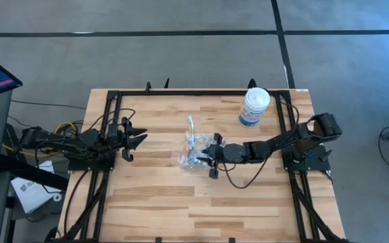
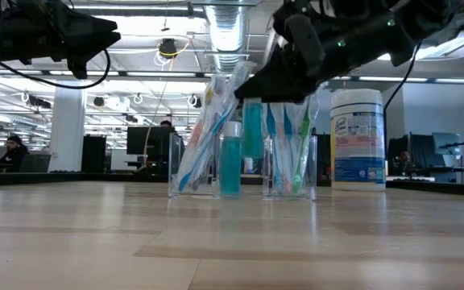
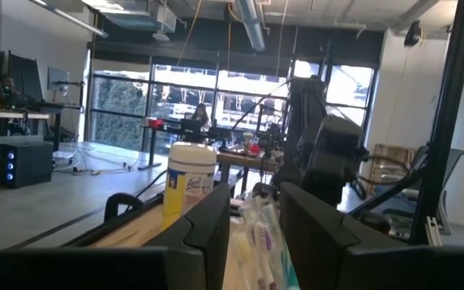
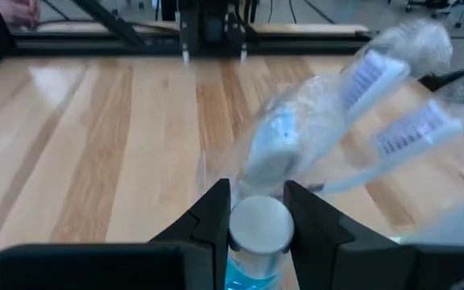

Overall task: Pick & Place toothbrushing station
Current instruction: Put the mouthwash into the transparent organizer, then put the green toothbrush into the transparent organizer

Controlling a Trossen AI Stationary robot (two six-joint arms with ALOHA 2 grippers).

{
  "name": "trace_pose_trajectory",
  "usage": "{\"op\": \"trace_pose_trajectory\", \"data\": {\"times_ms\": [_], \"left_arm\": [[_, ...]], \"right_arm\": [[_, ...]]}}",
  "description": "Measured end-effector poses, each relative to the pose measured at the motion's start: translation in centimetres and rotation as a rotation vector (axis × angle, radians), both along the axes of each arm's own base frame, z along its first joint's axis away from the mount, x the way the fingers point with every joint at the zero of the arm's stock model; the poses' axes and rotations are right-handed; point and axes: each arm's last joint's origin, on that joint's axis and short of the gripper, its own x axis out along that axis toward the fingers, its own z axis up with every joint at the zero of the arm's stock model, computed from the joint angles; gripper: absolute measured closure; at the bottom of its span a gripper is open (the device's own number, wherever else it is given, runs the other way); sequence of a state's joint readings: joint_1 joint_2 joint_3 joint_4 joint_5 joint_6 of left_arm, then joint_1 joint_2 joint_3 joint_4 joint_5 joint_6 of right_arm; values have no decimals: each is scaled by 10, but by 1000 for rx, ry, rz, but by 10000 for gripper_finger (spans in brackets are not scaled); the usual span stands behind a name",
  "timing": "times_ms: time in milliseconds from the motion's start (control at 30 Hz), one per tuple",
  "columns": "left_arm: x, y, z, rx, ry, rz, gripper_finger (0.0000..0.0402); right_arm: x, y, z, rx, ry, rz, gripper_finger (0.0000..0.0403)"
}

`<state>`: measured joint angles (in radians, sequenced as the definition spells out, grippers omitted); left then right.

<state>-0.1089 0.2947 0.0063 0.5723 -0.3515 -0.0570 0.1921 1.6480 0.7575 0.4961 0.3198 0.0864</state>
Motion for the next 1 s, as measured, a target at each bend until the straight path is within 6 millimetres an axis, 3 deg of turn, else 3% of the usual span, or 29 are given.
{"op": "trace_pose_trajectory", "data": {"times_ms": [200, 367, 467, 833, 1000], "left_arm": [[0, 0, -1, 1, 6, 0, 298], [0, 0, 0, 0, 2, 0, 298], [0, 0, 0, 0, 0, 0, 298], [0, 0, 1, -1, -6, 0, 298], [0, 0, 1, -8, -9, -2, 298]], "right_arm": [[2, -1, -1, 3, -5, 0, 312], [2, -1, 0, 4, -6, 0, 252], [2, -1, -1, 3, -5, 0, 236], [2, -1, 0, -1, -9, 2, 289], [-2, 1, 10, 2, -35, 11, 299]]}}
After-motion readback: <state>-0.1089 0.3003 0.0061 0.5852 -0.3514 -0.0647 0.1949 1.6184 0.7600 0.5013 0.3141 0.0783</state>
